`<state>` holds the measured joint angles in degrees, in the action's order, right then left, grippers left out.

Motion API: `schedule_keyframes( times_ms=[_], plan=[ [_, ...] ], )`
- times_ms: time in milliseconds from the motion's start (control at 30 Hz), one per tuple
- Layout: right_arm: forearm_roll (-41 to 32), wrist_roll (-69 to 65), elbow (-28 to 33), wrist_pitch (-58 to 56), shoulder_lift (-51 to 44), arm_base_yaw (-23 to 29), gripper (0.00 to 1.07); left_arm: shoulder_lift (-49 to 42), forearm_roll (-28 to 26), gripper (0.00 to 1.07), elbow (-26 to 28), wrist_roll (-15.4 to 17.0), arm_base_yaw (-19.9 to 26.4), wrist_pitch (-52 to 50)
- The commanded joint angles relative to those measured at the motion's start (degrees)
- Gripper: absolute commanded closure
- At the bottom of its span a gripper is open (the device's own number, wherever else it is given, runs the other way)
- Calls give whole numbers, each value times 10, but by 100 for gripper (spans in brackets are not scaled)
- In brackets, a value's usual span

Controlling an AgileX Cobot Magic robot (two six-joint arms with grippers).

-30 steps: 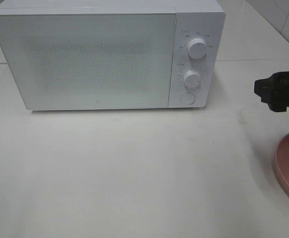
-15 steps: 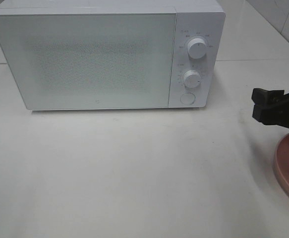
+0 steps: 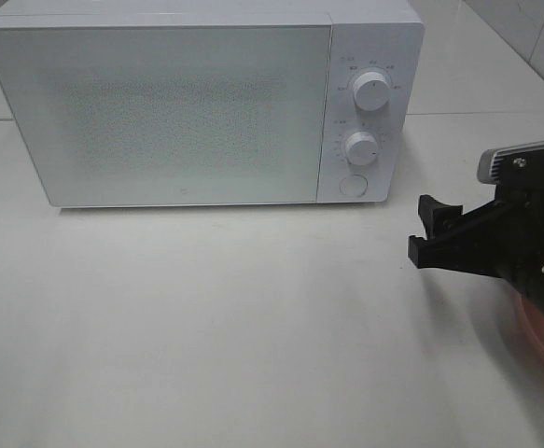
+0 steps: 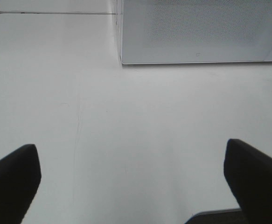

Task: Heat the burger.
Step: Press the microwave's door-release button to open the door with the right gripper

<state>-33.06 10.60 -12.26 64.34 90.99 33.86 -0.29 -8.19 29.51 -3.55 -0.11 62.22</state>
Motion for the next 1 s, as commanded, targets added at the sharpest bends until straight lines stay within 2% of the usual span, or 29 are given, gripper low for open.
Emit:
schedule_keyframes(
  times_ms=[33, 67, 233, 633, 833, 867, 900, 933, 1000],
  plan=[
    [-61, 10, -7, 38, 26, 48, 32, -13, -3, 4, 1, -2, -3, -8],
    [-91, 10, -15, 38, 37, 72, 32, -13, -3, 4, 1, -2, -3, -8],
    [-139, 25, -44, 38, 62, 107, 32, -13, -3, 4, 1, -2, -3, -8],
    [-138, 10, -87, 32, 78, 113, 32, -13, -3, 4, 1, -2, -3, -8],
    [-137, -124, -87, 32, 78, 113, 39, -13, -3, 4, 1, -2, -3, -8],
    [-137, -170, -87, 32, 78, 113, 43, -13, -3, 4, 1, -2, -3, -8],
    [-137, -170, -87, 32, 78, 113, 43, -13, -3, 4, 1, -2, -3, -8],
    [-137, -227, -87, 30, 78, 113, 49, -13, -3, 4, 1, -2, -3, -8],
    [-137, -250, -87, 28, 78, 113, 52, -13, -3, 4, 1, -2, -3, -8]
  ],
)
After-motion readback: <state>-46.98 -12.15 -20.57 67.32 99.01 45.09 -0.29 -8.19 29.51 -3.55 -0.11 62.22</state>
